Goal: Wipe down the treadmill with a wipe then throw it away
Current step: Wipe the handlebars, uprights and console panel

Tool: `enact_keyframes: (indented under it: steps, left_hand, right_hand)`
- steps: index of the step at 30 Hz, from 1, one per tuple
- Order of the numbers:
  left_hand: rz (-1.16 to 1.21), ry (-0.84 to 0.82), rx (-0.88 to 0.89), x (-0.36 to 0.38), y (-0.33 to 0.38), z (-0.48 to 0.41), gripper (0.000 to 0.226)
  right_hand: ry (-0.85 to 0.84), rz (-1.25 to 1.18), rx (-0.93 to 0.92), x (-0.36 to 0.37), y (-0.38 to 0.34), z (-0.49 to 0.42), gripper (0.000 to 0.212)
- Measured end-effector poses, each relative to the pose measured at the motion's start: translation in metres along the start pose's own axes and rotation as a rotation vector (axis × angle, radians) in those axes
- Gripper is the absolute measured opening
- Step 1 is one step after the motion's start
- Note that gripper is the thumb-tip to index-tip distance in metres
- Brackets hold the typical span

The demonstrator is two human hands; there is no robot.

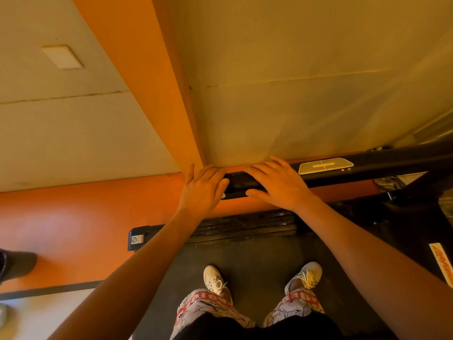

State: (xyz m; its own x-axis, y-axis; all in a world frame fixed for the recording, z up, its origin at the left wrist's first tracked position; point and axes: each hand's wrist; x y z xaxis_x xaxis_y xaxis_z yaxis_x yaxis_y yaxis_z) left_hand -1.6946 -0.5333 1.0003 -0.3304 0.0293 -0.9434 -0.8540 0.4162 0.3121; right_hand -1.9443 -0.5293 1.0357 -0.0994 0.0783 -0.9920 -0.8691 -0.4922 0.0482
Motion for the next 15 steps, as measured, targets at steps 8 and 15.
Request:
enact_keyframes:
  steps: [8, 15]
  left_hand:
    - [-0.075, 0.114, -0.095, 0.009, 0.02, 0.0, 0.051]
    - [-0.097, 0.124, -0.067, 0.012, 0.018, 0.005, 0.049]
  right_hand:
    - [0.05, 0.045, -0.012, 0.002, -0.001, 0.0, 0.065]
    - [0.097, 0.107, 0.018, 0.005, -0.004, 0.004, 0.065]
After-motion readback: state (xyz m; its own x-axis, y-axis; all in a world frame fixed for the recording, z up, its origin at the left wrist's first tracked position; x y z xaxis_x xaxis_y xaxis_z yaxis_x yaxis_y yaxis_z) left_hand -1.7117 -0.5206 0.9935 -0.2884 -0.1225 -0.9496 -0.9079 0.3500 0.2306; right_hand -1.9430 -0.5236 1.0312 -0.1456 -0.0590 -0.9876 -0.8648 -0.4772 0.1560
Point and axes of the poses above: each hand's wrist, its own z-axis away from the middle knuckle, its own x-axis out of the palm, y = z × x, and after that the axes turned 5 degrees about z, right-handed
